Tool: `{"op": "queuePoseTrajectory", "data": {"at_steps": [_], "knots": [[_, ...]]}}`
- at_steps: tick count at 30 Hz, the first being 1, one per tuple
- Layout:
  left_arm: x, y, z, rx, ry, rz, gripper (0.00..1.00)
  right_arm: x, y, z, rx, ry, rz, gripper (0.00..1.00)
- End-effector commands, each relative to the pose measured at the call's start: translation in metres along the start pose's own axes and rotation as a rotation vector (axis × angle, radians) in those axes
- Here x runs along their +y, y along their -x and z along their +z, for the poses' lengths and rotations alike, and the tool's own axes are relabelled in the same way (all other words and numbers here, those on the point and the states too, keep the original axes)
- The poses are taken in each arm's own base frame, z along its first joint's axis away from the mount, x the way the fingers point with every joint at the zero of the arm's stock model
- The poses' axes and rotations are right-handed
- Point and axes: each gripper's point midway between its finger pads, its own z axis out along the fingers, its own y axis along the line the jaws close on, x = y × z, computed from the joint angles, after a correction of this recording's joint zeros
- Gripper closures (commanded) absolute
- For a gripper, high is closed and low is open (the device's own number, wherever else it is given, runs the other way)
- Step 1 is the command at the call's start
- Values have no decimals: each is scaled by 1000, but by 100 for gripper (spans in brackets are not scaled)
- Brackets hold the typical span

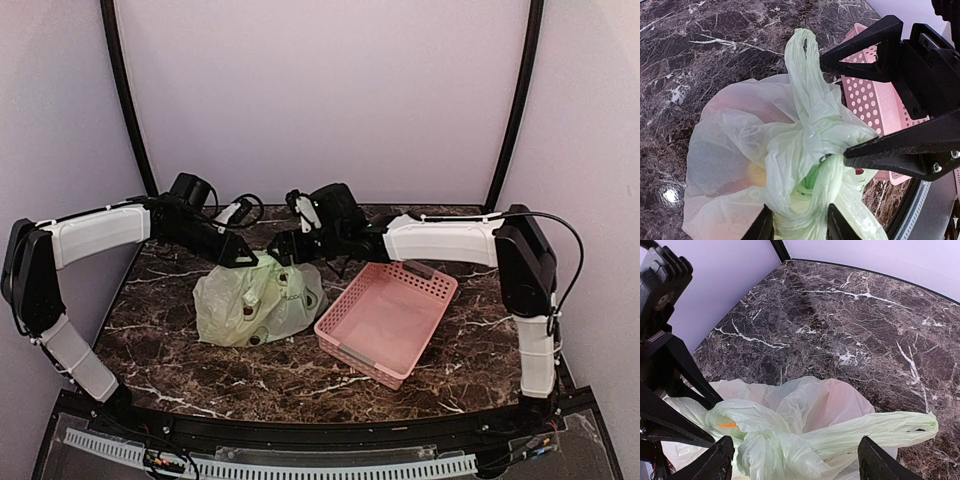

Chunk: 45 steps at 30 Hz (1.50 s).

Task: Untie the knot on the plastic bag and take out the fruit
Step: Untie the bag opening from the takeout bag.

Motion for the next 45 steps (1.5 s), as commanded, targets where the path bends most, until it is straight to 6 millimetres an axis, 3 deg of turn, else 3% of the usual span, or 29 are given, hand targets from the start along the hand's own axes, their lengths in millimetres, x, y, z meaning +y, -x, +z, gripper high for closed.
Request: {"op": "queuePoseTrajectory", "data": {"at_steps": [1,21,29,33,40,43,45], "knots": [[-2,-5,1,11,-20,-21,69,0,2,5,5,3,-4,18],[-7,-4,2,7,-55,-30,97,6,-6,16,1,57,-4,39],[-8,-4,1,5,-53,-25,99,10,-9,18,4,72,-11,47],[-7,-4,0,2,-49,-22,99,12,-11,19,9,77,-12,58],[-6,-3,-1,-4,-35,-17,99,8,-6,14,-9,44,-27,92],[-5,-1,-4,-17,-20,-8,99,7,1,7,-38,32,-31,100],[-5,1,-7,-30,-12,-2,99,7,6,3,-58,26,-31,100]]}}
